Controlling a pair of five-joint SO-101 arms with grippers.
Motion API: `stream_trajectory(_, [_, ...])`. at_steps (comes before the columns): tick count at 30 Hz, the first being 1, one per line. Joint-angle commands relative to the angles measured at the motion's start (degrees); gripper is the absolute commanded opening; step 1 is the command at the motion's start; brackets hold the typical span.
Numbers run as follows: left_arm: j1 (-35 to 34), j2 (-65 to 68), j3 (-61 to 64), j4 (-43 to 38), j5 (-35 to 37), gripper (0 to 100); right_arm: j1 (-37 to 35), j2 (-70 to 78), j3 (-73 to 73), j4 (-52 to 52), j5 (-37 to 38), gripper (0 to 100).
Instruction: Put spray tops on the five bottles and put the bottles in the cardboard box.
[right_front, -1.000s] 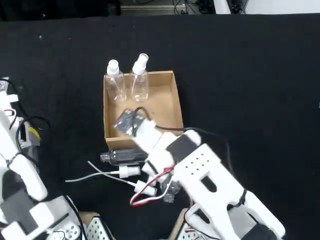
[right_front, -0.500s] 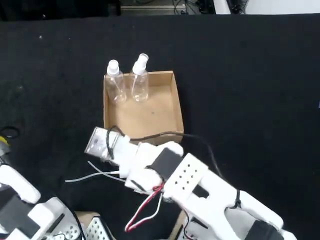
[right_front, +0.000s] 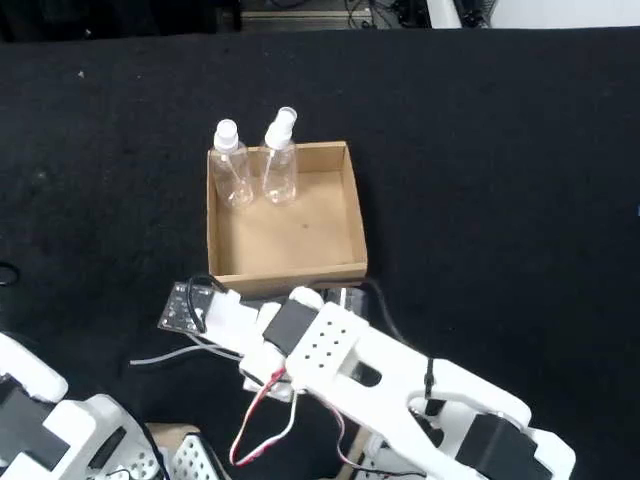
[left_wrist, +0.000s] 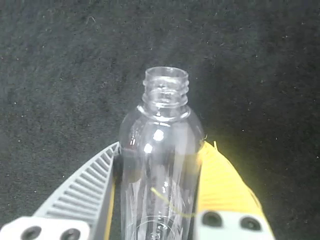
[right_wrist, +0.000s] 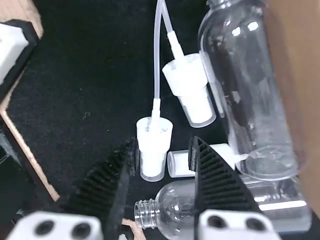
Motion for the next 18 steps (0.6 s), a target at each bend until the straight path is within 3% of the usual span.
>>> stream_trajectory(1, [0.0,-0.2,-0.9,-0.8,-0.4,8,-1.1,0.0,3.2,-4.9,-0.8,14.9])
stream_trajectory(18, [0.0,-0.5,-0.9,-0.4,-0.4,8,-1.1,0.0,15.3,-17.3,-0.9,14.9])
